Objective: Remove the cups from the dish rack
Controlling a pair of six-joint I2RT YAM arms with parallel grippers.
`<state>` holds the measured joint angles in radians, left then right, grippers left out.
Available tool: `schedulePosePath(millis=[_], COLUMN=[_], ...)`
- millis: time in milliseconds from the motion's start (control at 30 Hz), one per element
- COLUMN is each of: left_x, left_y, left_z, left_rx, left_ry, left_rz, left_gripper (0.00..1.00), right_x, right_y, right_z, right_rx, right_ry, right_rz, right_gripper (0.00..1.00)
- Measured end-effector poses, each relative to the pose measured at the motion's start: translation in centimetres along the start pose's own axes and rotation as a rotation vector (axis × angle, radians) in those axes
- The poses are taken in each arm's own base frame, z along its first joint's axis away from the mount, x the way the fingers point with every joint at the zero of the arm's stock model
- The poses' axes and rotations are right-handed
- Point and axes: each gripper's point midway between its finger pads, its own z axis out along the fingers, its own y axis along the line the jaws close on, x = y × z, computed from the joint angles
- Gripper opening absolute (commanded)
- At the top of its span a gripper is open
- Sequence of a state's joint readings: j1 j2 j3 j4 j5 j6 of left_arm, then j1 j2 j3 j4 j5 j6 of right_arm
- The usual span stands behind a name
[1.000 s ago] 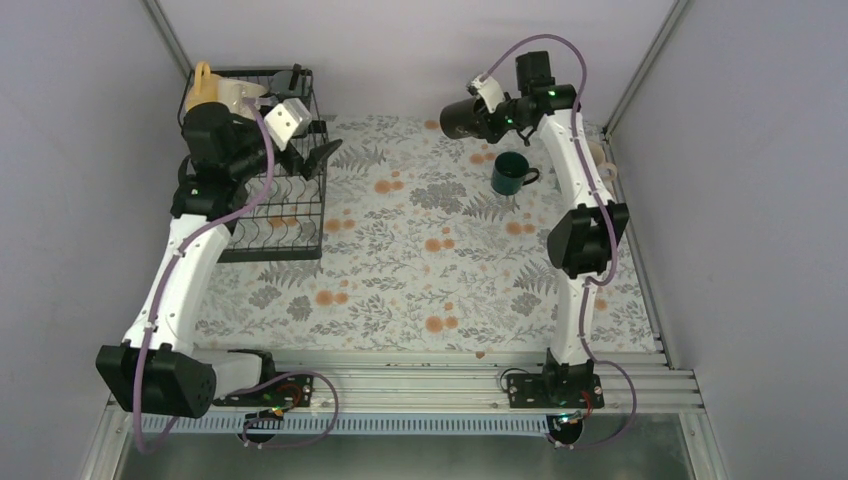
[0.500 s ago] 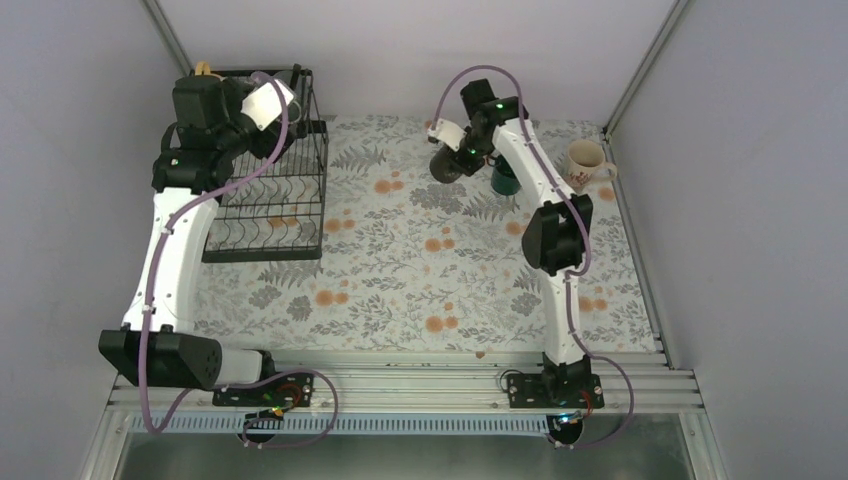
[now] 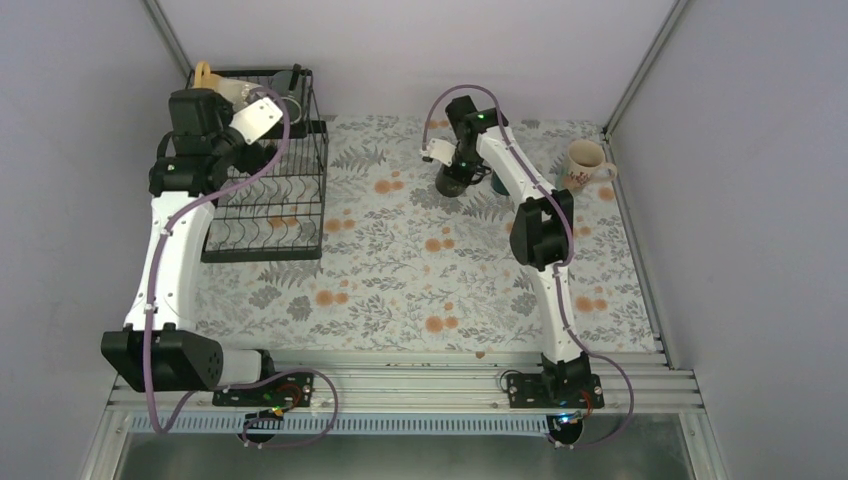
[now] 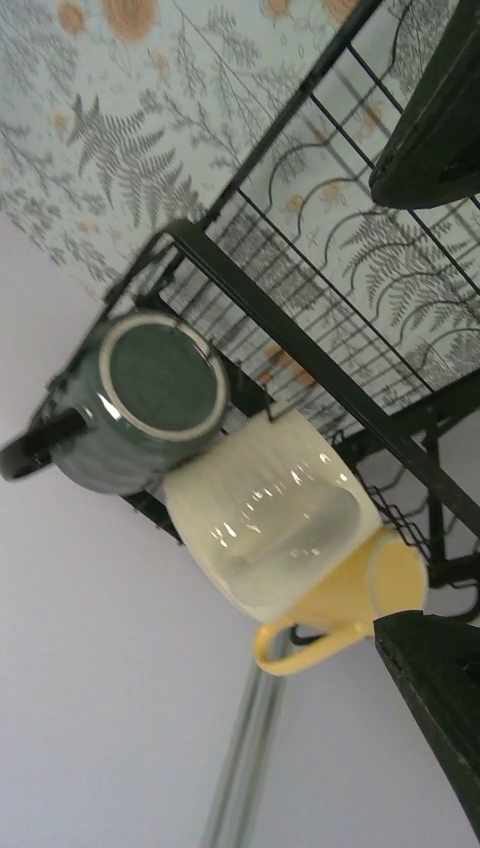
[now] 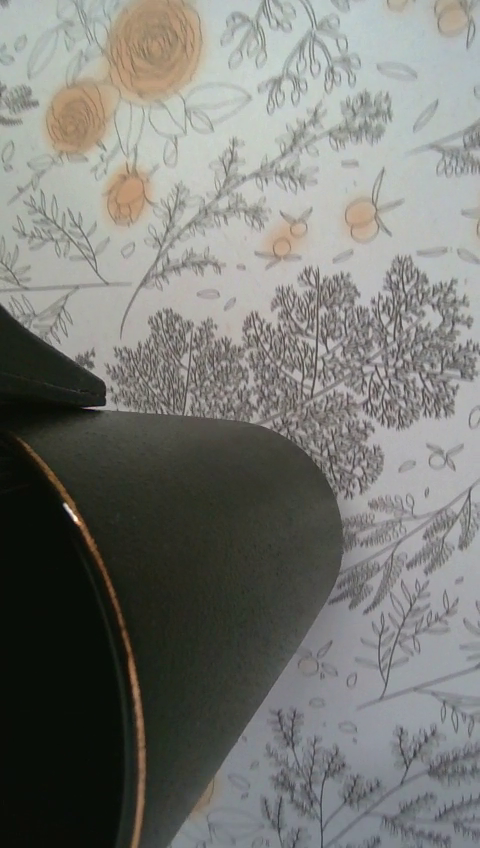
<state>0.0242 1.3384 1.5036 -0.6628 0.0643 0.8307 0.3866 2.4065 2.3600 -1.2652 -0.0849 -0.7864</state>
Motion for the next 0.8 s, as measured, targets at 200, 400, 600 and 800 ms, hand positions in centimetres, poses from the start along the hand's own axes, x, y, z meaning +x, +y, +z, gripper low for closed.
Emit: schedulePosePath(millis=[200,400,600,800], left_x=[1.7,1.7,2.0,2.8], left_y=[1.6,1.5,0.9,-0.9], left_z=[-0.6,-0.6,-0.2,0.4], left_rx=[-0.06,-0.052,-0.031,0.04], left_ry=[0.02,0.01,0.013,0.023], left_rz=[-0.024,-0.025,-0.029,-0.029], left_gripper=[1.0,1.0,1.0,1.0], right_x=[-0.5,-2.2,-3.6,-5.8], right_y=[-1.3,-3.1,-4.4,-4.4], right_z=[0.5,-0.1,-1.5,-8.1], right_rx=[0.064,0.144,0.232,0.354], right_ry=[0.001,-0.062,-0.113,-0.222], right_rz=[-0.004,-0.015,-0.016,-0.03], right_gripper=[0.34,0.58,0.67,0.7])
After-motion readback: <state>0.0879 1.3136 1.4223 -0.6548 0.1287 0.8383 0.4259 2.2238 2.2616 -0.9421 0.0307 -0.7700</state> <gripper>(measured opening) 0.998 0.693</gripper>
